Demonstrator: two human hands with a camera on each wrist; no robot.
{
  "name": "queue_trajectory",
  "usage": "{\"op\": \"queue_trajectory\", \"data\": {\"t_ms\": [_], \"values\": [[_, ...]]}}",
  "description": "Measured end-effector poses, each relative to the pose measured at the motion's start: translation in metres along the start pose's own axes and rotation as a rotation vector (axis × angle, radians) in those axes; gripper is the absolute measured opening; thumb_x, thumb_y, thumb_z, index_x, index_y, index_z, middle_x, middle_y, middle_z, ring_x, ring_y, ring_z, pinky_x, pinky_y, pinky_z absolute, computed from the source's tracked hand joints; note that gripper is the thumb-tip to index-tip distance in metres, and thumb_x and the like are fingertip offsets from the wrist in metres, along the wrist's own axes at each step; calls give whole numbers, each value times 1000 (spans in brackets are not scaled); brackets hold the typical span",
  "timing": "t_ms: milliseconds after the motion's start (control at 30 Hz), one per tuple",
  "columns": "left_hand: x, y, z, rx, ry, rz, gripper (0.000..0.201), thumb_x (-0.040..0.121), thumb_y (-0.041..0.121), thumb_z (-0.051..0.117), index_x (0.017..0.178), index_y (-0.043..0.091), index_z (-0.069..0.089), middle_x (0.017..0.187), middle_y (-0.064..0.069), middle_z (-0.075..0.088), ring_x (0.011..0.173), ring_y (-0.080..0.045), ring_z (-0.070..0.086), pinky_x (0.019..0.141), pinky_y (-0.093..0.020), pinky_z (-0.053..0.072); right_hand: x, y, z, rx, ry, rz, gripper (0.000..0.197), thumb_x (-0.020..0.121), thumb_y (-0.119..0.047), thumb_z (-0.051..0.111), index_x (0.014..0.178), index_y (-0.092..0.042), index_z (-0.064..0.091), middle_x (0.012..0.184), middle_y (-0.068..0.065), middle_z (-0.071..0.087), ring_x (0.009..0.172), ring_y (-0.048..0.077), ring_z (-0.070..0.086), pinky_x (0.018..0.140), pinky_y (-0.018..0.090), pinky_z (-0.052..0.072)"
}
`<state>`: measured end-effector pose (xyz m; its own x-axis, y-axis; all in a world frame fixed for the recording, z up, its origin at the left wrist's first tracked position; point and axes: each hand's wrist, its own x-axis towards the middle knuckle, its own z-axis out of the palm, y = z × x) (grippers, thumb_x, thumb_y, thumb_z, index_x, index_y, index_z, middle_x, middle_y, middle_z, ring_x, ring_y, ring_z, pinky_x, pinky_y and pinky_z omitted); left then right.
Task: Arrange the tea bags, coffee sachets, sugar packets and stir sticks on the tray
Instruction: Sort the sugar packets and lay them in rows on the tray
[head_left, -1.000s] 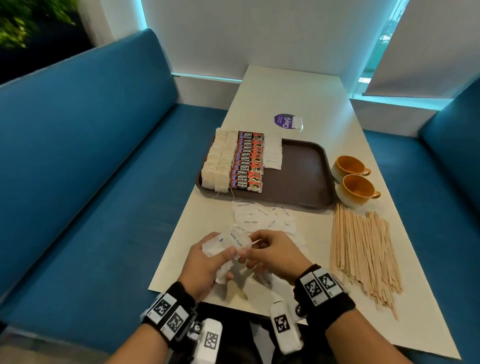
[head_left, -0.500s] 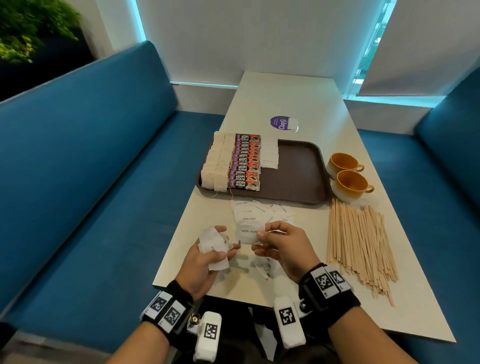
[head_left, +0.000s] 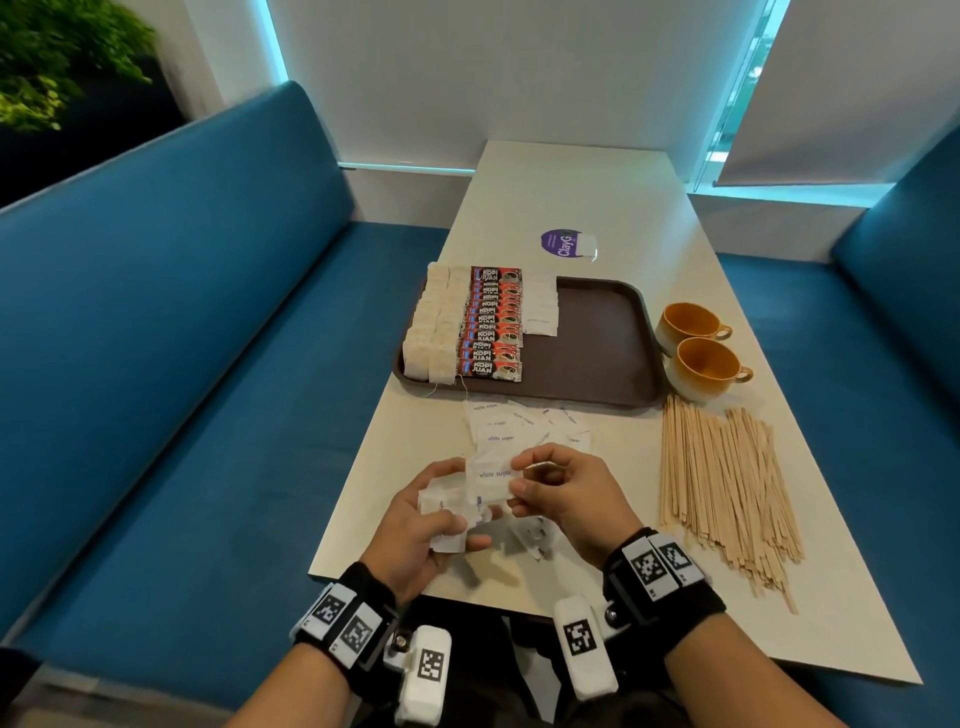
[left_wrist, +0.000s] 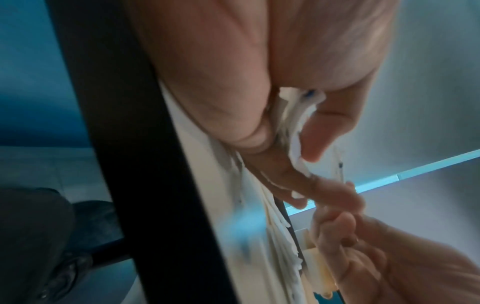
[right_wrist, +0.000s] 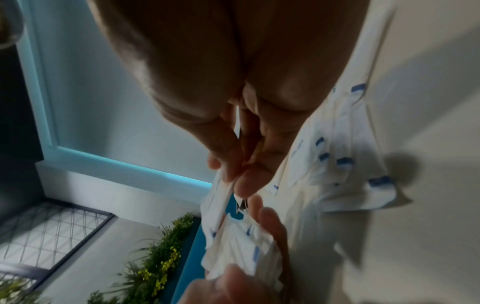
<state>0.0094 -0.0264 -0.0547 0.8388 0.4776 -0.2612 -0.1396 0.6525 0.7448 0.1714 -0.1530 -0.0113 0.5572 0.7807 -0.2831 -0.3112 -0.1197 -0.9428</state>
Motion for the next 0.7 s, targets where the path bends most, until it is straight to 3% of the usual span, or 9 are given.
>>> {"op": "queue_trajectory", "data": {"t_ms": [100, 200, 367, 433, 600, 700], "values": [[-2, -1, 0, -19, -30, 28, 52, 72, 5, 73, 123, 5, 60, 114, -32, 63, 87, -42, 64, 49, -33, 55, -1, 0, 3, -62, -13, 16, 24, 83, 15, 72, 102, 1, 75, 92, 16, 74, 71, 30, 72, 70, 31, 62], [-4, 1, 5, 38, -6, 31, 39, 82, 25, 76, 114, 7, 62, 106, -27, 66, 78, -36, 65, 39, -24, 44, -2, 0, 5, -58, 1, 9, 25, 81, 14, 75, 101, -1, 78, 103, 23, 72, 74, 34, 73, 73, 34, 64], [0, -4, 8, 204, 109, 47, 24, 92, 17, 72, 105, 8, 53, 93, -25, 68, 69, -34, 67, 34, -22, 33, -2, -2, 2, -28, 9, -12, 28, 79, 19, 73, 100, 1, 77, 89, 18, 66, 74, 37, 73, 74, 37, 64], [3, -2, 11, 236, 127, 39, 23, 92, 22, 70, 99, 7, 54, 88, -24, 67, 66, -34, 67, 34, -21, 32, -2, -4, -1, -32, 13, -30, 28, 78, 21, 73, 98, 3, 76, 85, 17, 64, 72, 35, 72, 72, 37, 64], [17, 11, 22, 407, 154, 56, 34, 87, 40, 71, 92, 7, 60, 79, -20, 65, 66, -33, 66, 36, -22, 34, 3, -9, -10, -95, 25, -95, 25, 78, 17, 75, 97, 1, 76, 79, 15, 64, 72, 29, 67, 74, 40, 64], [32, 18, 27, 473, 164, 96, 24, 89, 35, 72, 93, 14, 63, 82, -19, 67, 70, -34, 66, 39, -24, 39, 5, -10, -13, -96, 23, -85, 26, 78, 18, 74, 95, -2, 78, 80, 17, 65, 73, 29, 67, 72, 37, 62]]}}
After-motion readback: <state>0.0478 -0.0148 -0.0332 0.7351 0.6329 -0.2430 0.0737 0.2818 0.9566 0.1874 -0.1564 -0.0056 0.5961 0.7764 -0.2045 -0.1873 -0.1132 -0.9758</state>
